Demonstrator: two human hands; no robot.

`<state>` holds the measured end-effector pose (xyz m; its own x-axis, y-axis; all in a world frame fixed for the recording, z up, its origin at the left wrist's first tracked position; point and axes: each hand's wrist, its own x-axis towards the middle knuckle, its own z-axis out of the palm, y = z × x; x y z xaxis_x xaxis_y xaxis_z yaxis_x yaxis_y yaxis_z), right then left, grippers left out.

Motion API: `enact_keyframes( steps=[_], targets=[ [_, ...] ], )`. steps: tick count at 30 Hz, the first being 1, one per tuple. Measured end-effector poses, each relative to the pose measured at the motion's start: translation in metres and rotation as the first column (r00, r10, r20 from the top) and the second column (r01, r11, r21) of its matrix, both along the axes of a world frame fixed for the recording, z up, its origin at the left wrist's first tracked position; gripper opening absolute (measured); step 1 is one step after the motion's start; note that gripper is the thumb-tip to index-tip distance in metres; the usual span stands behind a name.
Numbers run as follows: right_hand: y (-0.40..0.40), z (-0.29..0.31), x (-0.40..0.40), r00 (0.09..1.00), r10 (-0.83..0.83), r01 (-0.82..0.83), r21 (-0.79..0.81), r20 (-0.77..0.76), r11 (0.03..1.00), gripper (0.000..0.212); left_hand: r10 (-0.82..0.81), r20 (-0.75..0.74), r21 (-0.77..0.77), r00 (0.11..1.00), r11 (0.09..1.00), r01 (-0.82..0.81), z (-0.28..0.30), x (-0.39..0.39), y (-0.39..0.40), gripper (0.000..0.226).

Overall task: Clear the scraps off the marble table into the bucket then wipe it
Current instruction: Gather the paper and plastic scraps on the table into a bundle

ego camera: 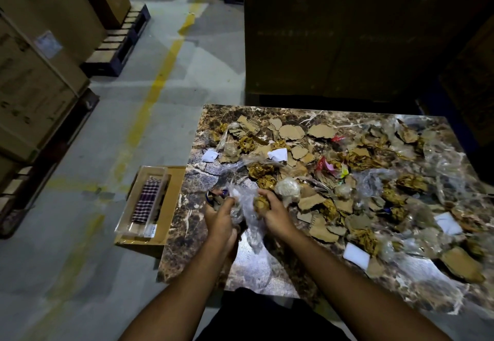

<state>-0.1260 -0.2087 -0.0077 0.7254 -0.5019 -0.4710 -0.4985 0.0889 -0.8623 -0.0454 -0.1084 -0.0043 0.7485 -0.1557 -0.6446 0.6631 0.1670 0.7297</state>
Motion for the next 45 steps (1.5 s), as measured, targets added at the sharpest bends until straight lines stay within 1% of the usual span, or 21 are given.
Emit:
enact_keyframes(
  steps=[3, 5, 7, 9, 11, 13, 15, 17, 20, 22, 25, 27, 30, 32, 34, 36, 38, 39, 41, 43, 45],
  targets=[
    [0.015, 0.009, 0.012, 0.979, -0.176, 0.146, 0.245, 0.106, 0.958, 0.047, 0.001, -0.010, -0.040, 1.000, 0.999, -0.001, -0.002, -0.009, -0.004, 0.035],
    [0.023, 0.009, 0.018, 0.952, -0.256, 0.200, 0.295, 0.167, 0.934, 0.035, -0.014, 0.029, -0.008, 0.999, 1.000, 0.014, -0.002, -0.010, -0.007, 0.032],
    [0.025, 0.005, 0.021, 0.949, -0.241, 0.194, 0.227, 0.202, 0.955, 0.037, -0.055, 0.062, 0.006, 0.997, 0.998, 0.055, 0.002, -0.011, -0.010, 0.025],
    [0.025, 0.004, 0.020, 0.954, -0.216, 0.199, 0.097, 0.206, 0.975, 0.038, -0.114, 0.015, -0.011, 0.993, 0.993, 0.114, 0.006, -0.014, -0.014, 0.018],
    [0.020, 0.007, 0.017, 0.945, -0.202, 0.213, -0.012, 0.258, 0.977, 0.043, -0.152, -0.026, -0.056, 0.988, 0.987, 0.150, 0.009, -0.016, -0.021, 0.026],
    [0.009, 0.004, 0.011, 0.934, -0.203, 0.213, -0.002, 0.295, 0.977, 0.047, -0.161, -0.034, -0.091, 0.986, 0.983, 0.157, 0.017, -0.020, -0.028, 0.030],
    [-0.006, 0.006, 0.003, 0.929, -0.222, 0.223, 0.031, 0.295, 0.974, 0.055, -0.191, -0.028, -0.173, 0.981, 0.968, 0.183, 0.024, -0.023, -0.037, 0.033],
    [-0.023, 0.011, -0.004, 0.918, -0.256, 0.262, 0.019, 0.302, 0.965, 0.054, -0.240, -0.023, -0.235, 0.971, 0.945, 0.228, 0.031, -0.028, -0.052, 0.037],
    [-0.051, 0.019, -0.014, 0.898, -0.285, 0.332, -0.090, 0.334, 0.939, 0.047, -0.299, 0.051, -0.268, 0.953, 0.915, 0.301, 0.041, -0.036, -0.079, 0.037],
    [-0.075, 0.023, -0.021, 0.882, -0.307, 0.381, -0.160, 0.356, 0.911, 0.045, -0.371, 0.116, -0.281, 0.921, 0.877, 0.389, 0.046, -0.041, -0.102, 0.040],
    [-0.115, 0.031, -0.033, 0.883, -0.301, 0.422, -0.325, 0.362, 0.847, 0.042, -0.465, 0.174, -0.278, 0.868, 0.823, 0.496, 0.054, -0.045, -0.143, 0.043],
    [-0.145, 0.036, -0.047, 0.906, -0.295, 0.407, -0.431, 0.303, 0.805, 0.045, -0.560, 0.240, -0.230, 0.793, 0.761, 0.606, 0.055, -0.048, -0.167, 0.041],
    [-0.187, 0.026, -0.073, 0.940, -0.221, 0.337, -0.604, 0.260, 0.722, 0.046, -0.697, 0.386, 0.024, 0.604, 0.662, 0.749, 0.044, -0.046, -0.189, 0.039],
    [-0.212, 0.007, -0.089, 0.967, -0.162, 0.254, -0.686, 0.197, 0.681, 0.044, -0.745, 0.453, 0.262, 0.490, 0.637, 0.726, 0.029, -0.045, -0.199, 0.035],
    [-0.220, -0.013, -0.096, 0.992, -0.061, 0.119, -0.716, 0.106, 0.688, 0.046, -0.784, 0.497, 0.477, 0.373, 0.606, 0.637, 0.008, -0.044, -0.199, 0.030],
    [-0.219, -0.026, -0.098, 1.000, 0.028, -0.016, -0.719, 0.004, 0.695, 0.050, -0.829, 0.510, 0.587, 0.230, 0.531, 0.611, -0.014, -0.052, -0.197, 0.036],
    [-0.219, -0.035, -0.096, 0.993, 0.067, -0.115, -0.766, -0.095, 0.632, 0.054, -0.880, 0.467, 0.668, 0.089, 0.417, 0.617, -0.037, -0.066, -0.193, 0.048],
    [-0.220, -0.038, -0.094, 0.984, 0.092, -0.177, -0.783, -0.152, 0.596, 0.060, -0.897, 0.439, 0.700, 0.055, 0.380, 0.605, -0.046, -0.074, -0.191, 0.054],
    [-0.227, -0.040, -0.092, 0.953, 0.159, -0.303, -0.771, -0.259, 0.561, 0.078, -0.905, 0.421, 0.717, 0.069, 0.378, 0.585, -0.057, -0.085, -0.189, 0.061],
    [-0.236, -0.034, -0.094, 0.939, 0.218, -0.344, -0.730, -0.266, 0.590, 0.095, -0.900, 0.426, 0.728, 0.093, 0.402, 0.555, -0.057, -0.088, -0.189, 0.064],
    [-0.245, -0.021, -0.100, 0.942, 0.267, -0.331, -0.688, -0.202, 0.646, 0.110, -0.899, 0.429, 0.758, 0.094, 0.415, 0.504, -0.051, -0.087, -0.191, 0.067]
  ],
)
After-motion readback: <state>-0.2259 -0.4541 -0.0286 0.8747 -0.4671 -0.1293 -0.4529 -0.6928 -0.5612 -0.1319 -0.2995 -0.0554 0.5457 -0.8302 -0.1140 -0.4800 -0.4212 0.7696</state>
